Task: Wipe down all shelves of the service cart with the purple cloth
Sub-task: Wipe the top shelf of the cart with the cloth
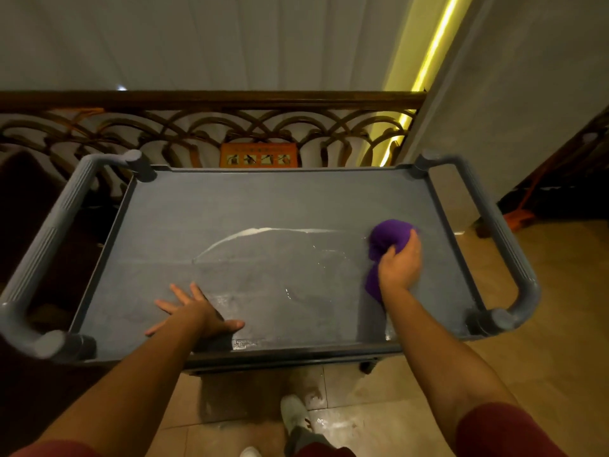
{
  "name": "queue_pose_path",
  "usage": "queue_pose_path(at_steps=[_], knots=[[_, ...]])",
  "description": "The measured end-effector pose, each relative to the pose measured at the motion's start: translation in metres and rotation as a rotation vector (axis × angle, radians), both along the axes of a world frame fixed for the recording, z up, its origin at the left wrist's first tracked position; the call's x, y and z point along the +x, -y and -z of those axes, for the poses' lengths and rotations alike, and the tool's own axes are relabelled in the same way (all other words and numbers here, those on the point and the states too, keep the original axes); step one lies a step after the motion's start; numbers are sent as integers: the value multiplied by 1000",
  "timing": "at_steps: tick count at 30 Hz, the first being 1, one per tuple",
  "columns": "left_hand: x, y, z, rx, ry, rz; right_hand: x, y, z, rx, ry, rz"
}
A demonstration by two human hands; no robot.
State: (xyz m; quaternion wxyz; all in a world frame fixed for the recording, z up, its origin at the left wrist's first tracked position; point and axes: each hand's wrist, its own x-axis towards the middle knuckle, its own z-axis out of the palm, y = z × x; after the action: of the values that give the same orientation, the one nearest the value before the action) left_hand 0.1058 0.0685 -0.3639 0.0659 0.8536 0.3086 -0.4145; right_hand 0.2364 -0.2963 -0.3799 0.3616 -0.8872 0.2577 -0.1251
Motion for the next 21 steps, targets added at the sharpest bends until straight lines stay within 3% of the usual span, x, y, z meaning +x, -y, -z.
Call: queue_pose_path(at_steps=[4, 21], knots=[[23, 6, -9, 26, -93, -39, 37, -1, 6, -81, -129, 21], [27, 10, -8, 59, -83, -23, 52, -191, 22, -105, -160, -679]])
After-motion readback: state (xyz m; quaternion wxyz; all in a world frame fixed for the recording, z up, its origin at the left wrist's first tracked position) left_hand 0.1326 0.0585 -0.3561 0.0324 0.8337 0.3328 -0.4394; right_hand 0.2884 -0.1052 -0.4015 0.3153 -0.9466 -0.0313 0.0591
